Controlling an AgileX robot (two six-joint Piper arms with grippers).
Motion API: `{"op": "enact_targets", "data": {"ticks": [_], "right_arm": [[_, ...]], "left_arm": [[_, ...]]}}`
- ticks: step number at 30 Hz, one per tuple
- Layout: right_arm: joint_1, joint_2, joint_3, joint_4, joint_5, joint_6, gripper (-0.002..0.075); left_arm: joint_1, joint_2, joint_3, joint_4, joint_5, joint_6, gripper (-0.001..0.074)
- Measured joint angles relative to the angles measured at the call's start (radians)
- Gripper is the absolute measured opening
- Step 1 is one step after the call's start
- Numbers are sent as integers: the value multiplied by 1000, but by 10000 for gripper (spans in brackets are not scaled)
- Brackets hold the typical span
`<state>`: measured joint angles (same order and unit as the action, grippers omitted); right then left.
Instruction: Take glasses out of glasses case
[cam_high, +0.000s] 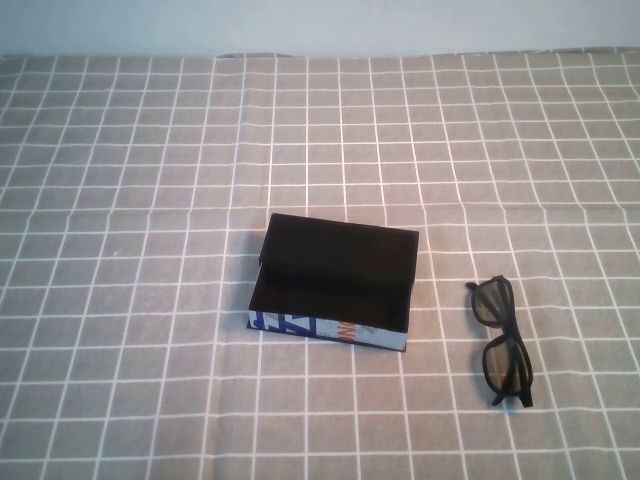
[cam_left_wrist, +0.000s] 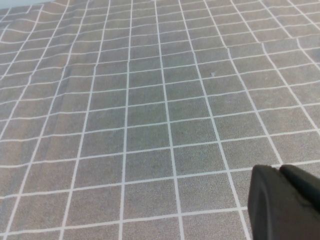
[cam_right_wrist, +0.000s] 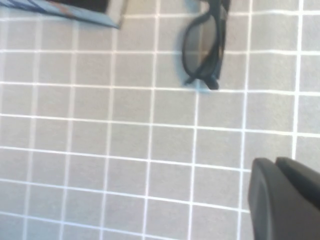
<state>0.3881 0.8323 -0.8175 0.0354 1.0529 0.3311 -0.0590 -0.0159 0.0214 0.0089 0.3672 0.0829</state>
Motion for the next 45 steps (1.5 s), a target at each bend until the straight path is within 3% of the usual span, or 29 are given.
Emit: {"op": "enact_targets", "data": {"ticks": [6, 16, 21, 31, 41, 45], "right_arm": [[-8, -74, 53, -51, -99, 0, -16], [-278, -411, 560, -89, -836, -79, -16], [-321, -589, 773, -100, -1037, -81, -16], [-321, -823, 845, -104, -1024, -82, -18], [-321, -841, 845, -122, -947, -84, -18], [-321, -841, 845, -18, -882, -258, -18]], "left_arm": [[0, 0, 0, 0, 0, 0, -4], [0, 0, 0, 0, 0, 0, -5], [0, 0, 0, 0, 0, 0, -4], [0, 0, 0, 0, 0, 0, -4], [0, 0, 0, 0, 0, 0, -4], [0, 0, 0, 0, 0, 0, -4]]}}
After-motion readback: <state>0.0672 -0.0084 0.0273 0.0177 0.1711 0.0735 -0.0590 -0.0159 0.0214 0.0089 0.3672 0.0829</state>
